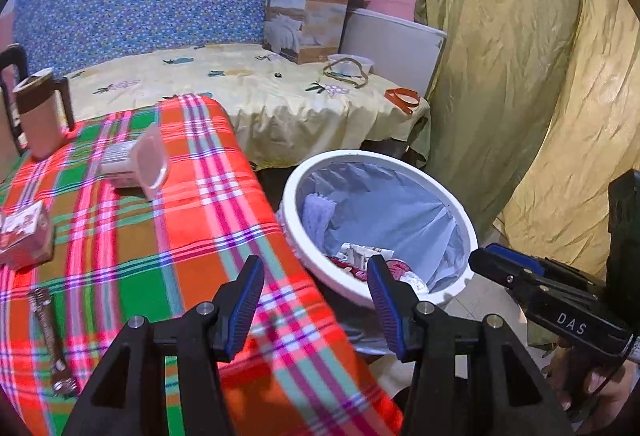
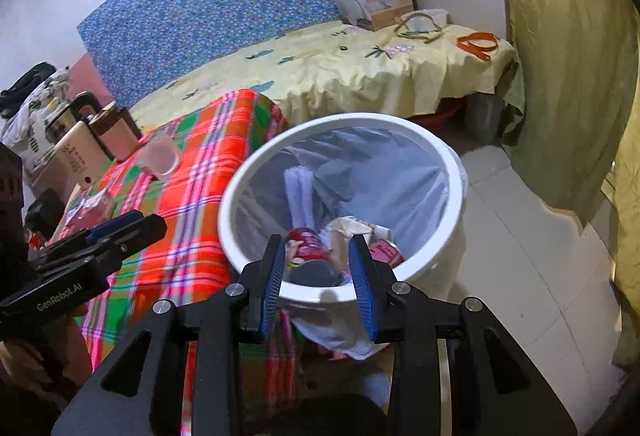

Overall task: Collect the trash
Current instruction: 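Carry the tissue and milk can over the bin and release both, then move both open grippers back over the table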

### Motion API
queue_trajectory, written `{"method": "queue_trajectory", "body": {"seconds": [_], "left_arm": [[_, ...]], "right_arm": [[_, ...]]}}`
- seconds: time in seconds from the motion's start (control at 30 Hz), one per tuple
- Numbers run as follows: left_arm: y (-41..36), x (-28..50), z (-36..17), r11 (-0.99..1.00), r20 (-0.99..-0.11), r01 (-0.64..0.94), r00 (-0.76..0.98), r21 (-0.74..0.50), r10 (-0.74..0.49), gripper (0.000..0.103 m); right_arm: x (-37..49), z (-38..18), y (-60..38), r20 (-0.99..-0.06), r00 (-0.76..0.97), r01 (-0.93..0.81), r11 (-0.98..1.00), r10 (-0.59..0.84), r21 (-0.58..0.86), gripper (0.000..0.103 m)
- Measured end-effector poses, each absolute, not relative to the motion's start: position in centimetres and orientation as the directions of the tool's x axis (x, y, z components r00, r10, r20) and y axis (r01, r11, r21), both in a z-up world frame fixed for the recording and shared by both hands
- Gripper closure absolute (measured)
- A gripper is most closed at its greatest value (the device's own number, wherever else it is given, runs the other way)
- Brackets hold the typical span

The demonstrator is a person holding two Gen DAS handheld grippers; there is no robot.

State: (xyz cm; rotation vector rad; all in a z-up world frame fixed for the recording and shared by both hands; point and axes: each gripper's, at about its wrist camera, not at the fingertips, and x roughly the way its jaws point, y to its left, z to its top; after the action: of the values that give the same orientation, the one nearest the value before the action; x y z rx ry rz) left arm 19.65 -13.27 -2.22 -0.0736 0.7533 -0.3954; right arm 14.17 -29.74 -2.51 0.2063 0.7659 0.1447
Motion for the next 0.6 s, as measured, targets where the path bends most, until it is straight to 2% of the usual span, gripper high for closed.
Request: {"method": "queue_trajectory", "body": {"seconds": [0.6], "left_arm": [[-6.9,14.7,-0.8,0.954,-0.618,0.208,0.728,-0.213,-0.297,0.050]], "right_arm": [[12.2,-0.4,-24.7,-0.626,0.722,-0.202,0.956,0.293,0.214,0.067]]}}
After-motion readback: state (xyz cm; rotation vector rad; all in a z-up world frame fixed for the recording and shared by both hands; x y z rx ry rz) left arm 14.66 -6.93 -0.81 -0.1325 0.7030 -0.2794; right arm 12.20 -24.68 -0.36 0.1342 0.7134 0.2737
